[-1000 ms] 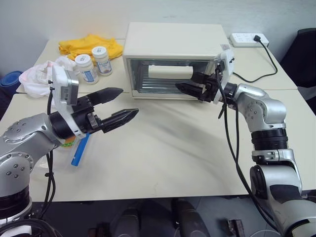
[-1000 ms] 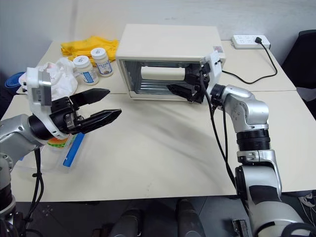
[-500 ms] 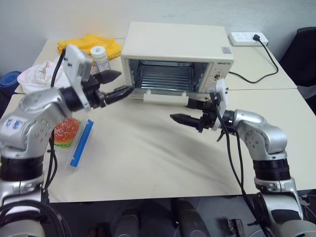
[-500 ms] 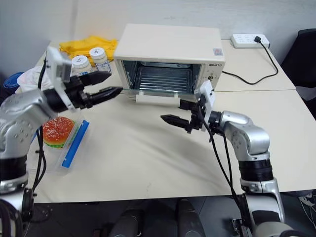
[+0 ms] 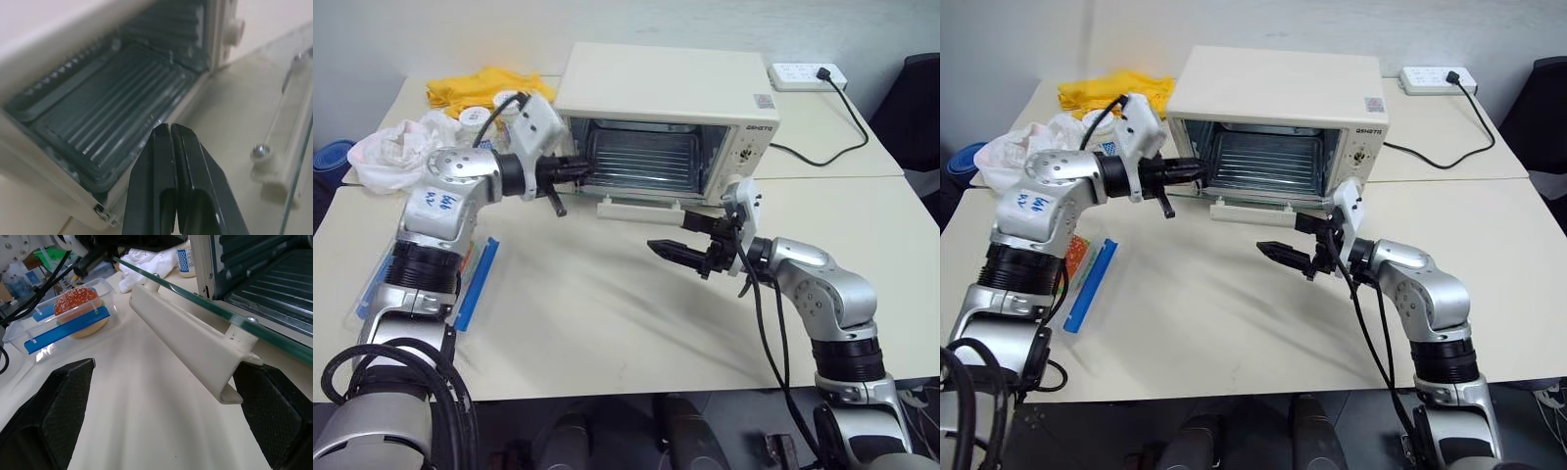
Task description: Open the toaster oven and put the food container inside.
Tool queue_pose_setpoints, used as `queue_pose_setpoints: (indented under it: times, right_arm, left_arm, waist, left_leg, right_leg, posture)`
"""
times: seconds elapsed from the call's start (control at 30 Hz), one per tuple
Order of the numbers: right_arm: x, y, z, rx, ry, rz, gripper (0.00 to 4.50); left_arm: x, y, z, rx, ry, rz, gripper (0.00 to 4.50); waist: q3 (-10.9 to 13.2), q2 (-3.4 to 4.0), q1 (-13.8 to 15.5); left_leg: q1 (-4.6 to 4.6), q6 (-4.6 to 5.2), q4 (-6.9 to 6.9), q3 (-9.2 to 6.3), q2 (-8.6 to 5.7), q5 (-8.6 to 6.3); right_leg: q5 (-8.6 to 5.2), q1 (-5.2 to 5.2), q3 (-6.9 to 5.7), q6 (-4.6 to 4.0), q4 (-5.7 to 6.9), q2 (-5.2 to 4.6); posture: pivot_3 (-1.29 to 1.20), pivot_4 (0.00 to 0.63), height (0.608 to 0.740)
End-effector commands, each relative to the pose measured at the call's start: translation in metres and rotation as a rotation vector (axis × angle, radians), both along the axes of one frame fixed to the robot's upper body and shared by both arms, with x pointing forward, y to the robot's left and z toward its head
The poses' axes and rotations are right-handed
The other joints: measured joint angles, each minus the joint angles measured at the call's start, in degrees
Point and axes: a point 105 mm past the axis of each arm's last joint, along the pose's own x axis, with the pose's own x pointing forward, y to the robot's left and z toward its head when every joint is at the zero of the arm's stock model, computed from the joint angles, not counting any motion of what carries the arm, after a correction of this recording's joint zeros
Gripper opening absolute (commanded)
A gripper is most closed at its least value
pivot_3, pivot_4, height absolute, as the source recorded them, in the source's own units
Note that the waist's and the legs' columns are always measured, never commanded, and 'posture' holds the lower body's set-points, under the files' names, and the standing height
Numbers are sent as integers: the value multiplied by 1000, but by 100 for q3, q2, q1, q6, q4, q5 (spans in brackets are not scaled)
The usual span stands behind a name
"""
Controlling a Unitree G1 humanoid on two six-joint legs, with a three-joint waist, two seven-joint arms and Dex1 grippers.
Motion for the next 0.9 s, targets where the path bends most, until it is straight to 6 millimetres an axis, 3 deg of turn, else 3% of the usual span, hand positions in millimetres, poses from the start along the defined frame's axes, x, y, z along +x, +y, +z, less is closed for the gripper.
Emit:
queue_pose_setpoints:
  times: [0.03,0.23,0.37,0.53,0.7,0.9]
  right_arm:
    - [-12,-1,15,22,-67,16,4500]
    - [-30,-28,0,-66,-42,-75,4500]
    - [-63,-53,-7,-113,11,-96,4500]
    - [-101,-69,5,-124,39,-57,4500]
    - [-103,-78,26,-99,-8,-99,4500]
    - [-100,-67,44,-91,-56,-40,4500]
  left_arm:
    - [-2,-5,4,59,-50,-43,55]
    - [-8,-16,-11,113,-45,-108,55]
    - [-16,-21,-24,163,-40,-162,55]
    - [-26,-25,-49,239,9,-229,55]
    - [-32,-34,-76,283,60,-244,55]
    - [-32,-31,-92,341,58,-171,55]
  waist:
    - [0,0,15]
    - [0,0,38]
    - [0,0,68]
    - [0,-1,68]
    - [0,-2,28]
    - [-1,-2,40]
  left_leg:
    - [0,0,0,0,0,0]
    - [-2,2,2,-3,-2,-1]
    - [-5,4,8,-4,-5,-2]
    - [9,9,18,-3,-7,1]
    - [33,15,18,-8,-2,3]
    - [30,17,19,-16,-3,4]
  right_leg:
    - [0,0,0,0,0,-1]
    - [1,1,-1,2,0,-2]
    - [3,4,0,5,-3,-5]
    - [3,15,5,7,-11,-2]
    - [3,42,8,6,-10,6]
    - [3,42,7,7,-12,6]
  posture:
    - [0,150,740]
    - [0,150,740]
    - [0,150,740]
    - [0,150,740]
    - [0,150,740]
    - [0,150,740]
